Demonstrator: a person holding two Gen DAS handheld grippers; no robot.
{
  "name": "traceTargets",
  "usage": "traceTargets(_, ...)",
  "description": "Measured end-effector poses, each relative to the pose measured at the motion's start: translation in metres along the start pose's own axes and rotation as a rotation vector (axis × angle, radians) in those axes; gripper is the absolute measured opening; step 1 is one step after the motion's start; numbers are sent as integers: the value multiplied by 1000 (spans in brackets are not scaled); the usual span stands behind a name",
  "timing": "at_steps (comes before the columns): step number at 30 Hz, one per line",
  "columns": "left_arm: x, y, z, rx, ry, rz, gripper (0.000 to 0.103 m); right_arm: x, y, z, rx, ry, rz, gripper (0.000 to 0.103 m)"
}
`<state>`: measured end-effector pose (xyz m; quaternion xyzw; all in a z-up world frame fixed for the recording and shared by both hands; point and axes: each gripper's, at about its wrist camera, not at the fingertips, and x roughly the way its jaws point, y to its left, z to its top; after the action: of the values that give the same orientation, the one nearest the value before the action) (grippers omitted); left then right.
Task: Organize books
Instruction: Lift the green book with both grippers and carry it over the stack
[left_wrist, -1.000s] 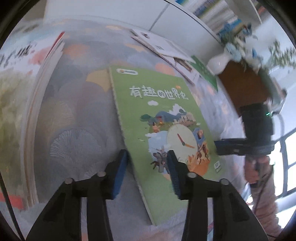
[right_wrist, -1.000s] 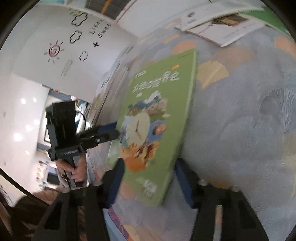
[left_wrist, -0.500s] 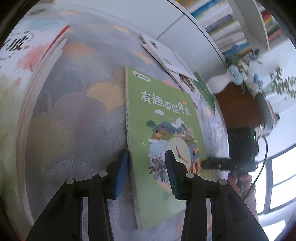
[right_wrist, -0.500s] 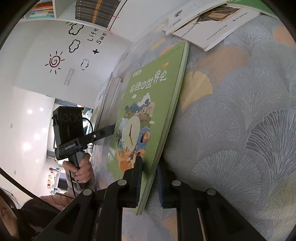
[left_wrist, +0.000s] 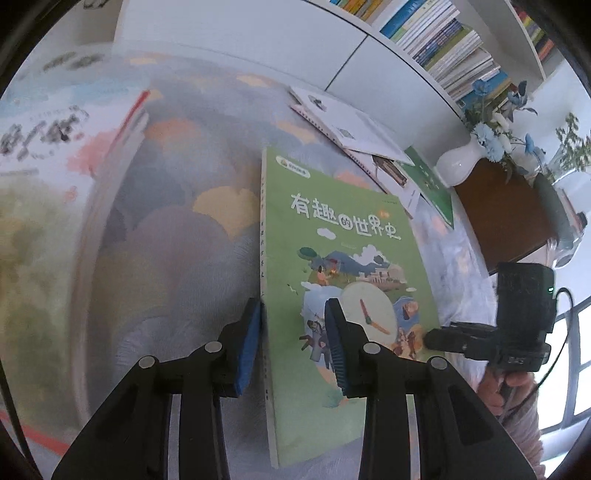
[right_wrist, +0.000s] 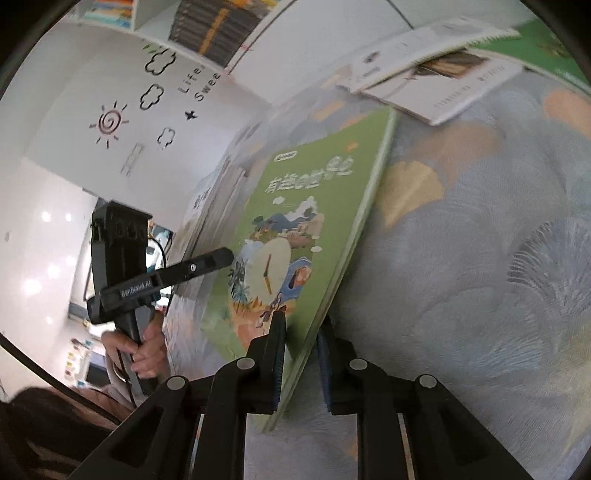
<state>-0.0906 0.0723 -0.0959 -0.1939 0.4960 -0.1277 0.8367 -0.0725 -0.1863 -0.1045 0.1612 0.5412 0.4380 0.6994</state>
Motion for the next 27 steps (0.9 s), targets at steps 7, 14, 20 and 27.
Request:
traceTargets(7,-16,4,-1,3,-16,18,31,-5,20,6,-56,-21,13,17)
traceTargets(14,-32,4,-1,21,-41,38,31,-4,37,7,-122,-27,-14,17)
traceTargets(20,-51,1,8,31,-72,15,31,-11,45,8,-132,-60,-7,17)
traceTargets(27,-80,1,22,73,-120,13,31,-21,67,17,-165,-102,-4,17)
